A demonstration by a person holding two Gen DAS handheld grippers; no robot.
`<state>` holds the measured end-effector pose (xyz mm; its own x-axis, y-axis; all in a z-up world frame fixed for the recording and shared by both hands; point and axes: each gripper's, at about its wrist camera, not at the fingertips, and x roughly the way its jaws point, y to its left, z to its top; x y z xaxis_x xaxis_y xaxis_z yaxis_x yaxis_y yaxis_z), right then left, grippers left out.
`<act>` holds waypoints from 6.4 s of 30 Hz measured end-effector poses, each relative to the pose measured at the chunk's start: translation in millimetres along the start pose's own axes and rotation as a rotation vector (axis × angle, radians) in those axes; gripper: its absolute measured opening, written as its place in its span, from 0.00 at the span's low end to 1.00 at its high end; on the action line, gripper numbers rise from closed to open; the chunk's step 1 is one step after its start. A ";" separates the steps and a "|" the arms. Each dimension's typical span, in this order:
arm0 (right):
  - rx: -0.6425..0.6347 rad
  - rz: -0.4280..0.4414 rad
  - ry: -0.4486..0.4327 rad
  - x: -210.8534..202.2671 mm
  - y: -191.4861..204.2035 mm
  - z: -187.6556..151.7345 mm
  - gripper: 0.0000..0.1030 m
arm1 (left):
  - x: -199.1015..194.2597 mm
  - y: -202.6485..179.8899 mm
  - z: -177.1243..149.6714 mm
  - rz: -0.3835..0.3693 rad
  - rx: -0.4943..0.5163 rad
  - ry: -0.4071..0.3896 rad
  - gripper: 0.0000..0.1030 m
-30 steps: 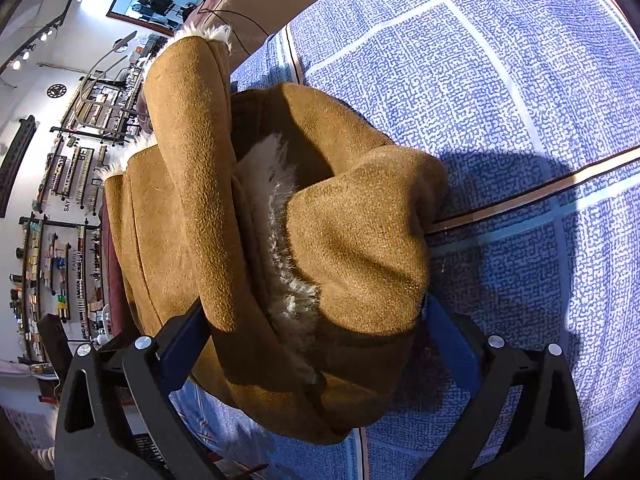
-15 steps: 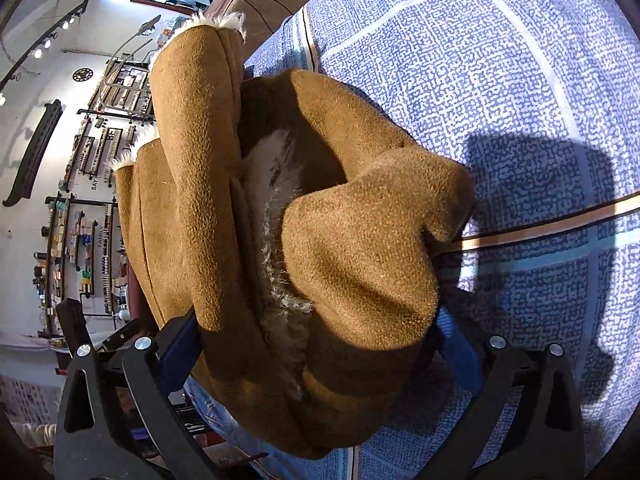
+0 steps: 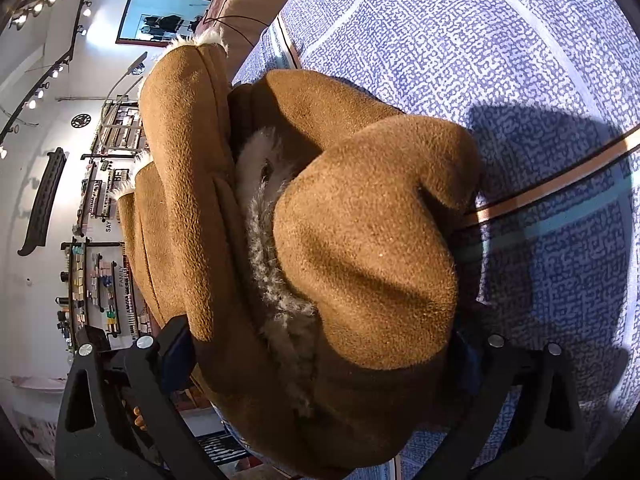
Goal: Fold large clothes
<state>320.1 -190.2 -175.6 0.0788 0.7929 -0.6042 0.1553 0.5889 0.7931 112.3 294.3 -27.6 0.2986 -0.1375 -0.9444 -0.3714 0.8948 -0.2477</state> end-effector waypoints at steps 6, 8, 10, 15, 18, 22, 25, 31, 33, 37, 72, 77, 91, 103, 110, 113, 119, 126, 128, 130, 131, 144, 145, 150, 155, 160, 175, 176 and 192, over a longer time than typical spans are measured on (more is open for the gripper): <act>-0.004 0.000 -0.022 -14.3 8.5 -4.4 0.74 | 17.6 15.7 9.8 -0.089 -0.048 0.039 0.94; -0.004 -0.008 -0.027 -17.1 11.5 -5.9 0.73 | 27.9 19.4 12.9 -0.106 -0.064 0.044 0.94; -0.003 -0.019 -0.028 -19.2 13.7 -5.1 0.72 | 36.8 25.5 15.8 -0.106 -0.081 0.038 0.94; 0.006 -0.042 -0.019 -22.1 15.5 -5.1 0.72 | 64.0 46.0 24.1 -0.217 -0.182 0.080 0.94; 0.012 -0.055 -0.015 -18.6 19.5 -2.1 0.72 | 77.9 52.6 30.1 -0.198 -0.160 0.084 0.95; 0.020 -0.072 -0.018 -21.7 24.9 -5.7 0.73 | 95.3 61.4 36.3 -0.263 -0.198 0.102 0.95; 0.025 -0.083 -0.017 -21.9 26.6 -5.1 0.73 | 102.4 58.6 43.8 -0.277 -0.166 0.107 0.95; 0.037 -0.094 -0.019 -20.8 29.2 -3.8 0.73 | 112.0 55.8 57.3 -0.282 -0.158 0.127 0.95; 0.042 -0.096 -0.019 -21.7 29.0 -4.1 0.74 | 112.7 55.1 58.0 -0.284 -0.163 0.129 0.95; 0.046 -0.095 -0.011 -19.3 29.4 -0.3 0.75 | 111.7 51.7 58.3 -0.281 -0.185 0.125 0.95; -0.259 -0.284 -0.156 -161.4 112.7 -125.1 0.55 | -29.6 -45.2 -6.9 -0.355 -0.008 0.021 0.40; -0.375 -0.314 -0.234 -201.9 151.7 -120.8 0.54 | -55.2 -91.5 18.0 -0.411 0.098 -0.029 0.40; -0.344 -0.444 -0.791 -465.2 169.7 -137.9 0.53 | -124.1 -481.8 70.6 -0.772 0.730 -0.152 0.40; 0.329 -0.566 -1.250 -616.3 -20.5 -276.9 0.59 | 74.0 -769.0 -65.7 -0.677 1.005 0.283 0.41; 0.726 -0.143 -1.365 -553.4 -196.0 -324.2 0.68 | 127.4 -783.1 -72.2 -0.688 1.008 0.306 0.60; 0.750 -0.059 -1.399 -545.7 -212.0 -319.6 0.70 | 128.9 -790.9 -65.9 -0.674 1.025 0.301 0.67; 0.797 -0.055 -1.393 -537.7 -211.9 -316.7 0.79 | 115.7 -791.0 -65.6 -0.614 1.024 0.237 0.79; 0.835 -0.064 -1.387 -532.1 -210.2 -320.0 0.85 | 42.1 -779.2 -72.5 -0.502 1.189 -0.024 0.86; 0.841 -0.080 -1.375 -534.0 -208.5 -319.8 0.86 | 20.1 -768.3 -70.2 -0.476 1.202 -0.112 0.92; 0.849 -0.121 -1.352 -536.6 -202.6 -319.5 0.86 | 0.4 -755.5 -66.0 -0.463 1.210 -0.182 0.94; 0.853 -0.138 -1.339 -539.2 -199.3 -319.4 0.86 | -8.2 -748.7 -63.8 -0.451 1.210 -0.209 0.94; 1.006 -0.504 -1.238 -583.0 -129.6 -359.2 0.86 | -26.4 -668.6 -100.3 -0.319 1.225 -0.106 0.94; 0.981 -0.524 -1.212 -580.4 -121.7 -355.1 0.86 | -26.7 -666.9 -109.1 -0.329 1.227 -0.082 0.94; 0.836 -0.621 -1.025 -552.9 -82.2 -315.9 0.86 | -38.9 -664.4 -153.8 -0.349 1.295 -0.053 0.94; 0.614 -0.825 -0.851 -525.7 -26.6 -264.4 0.86 | -57.8 -672.1 -183.6 -0.162 1.361 -0.216 0.94; 0.500 -0.916 -0.812 -516.8 10.8 -241.4 0.89 | -70.0 -675.3 -197.9 -0.172 1.374 -0.199 0.94; 0.457 -1.056 -0.739 -509.2 27.5 -220.4 0.89 | -59.3 -671.2 -217.7 -0.084 1.394 -0.183 0.94; 0.460 -1.060 -0.738 -508.9 25.7 -218.7 0.89 | -58.1 -671.3 -217.3 -0.079 1.392 -0.181 0.94; 0.439 -1.080 -0.719 -501.4 24.6 -209.3 0.90 | -49.4 -667.6 -215.3 -0.053 1.367 -0.148 0.94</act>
<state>78.3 -540.5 162.8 0.1887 -0.3592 -0.9140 0.7505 0.6530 -0.1016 156.3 -387.7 137.9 0.4071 -0.2156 -0.8876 0.7701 0.6035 0.2066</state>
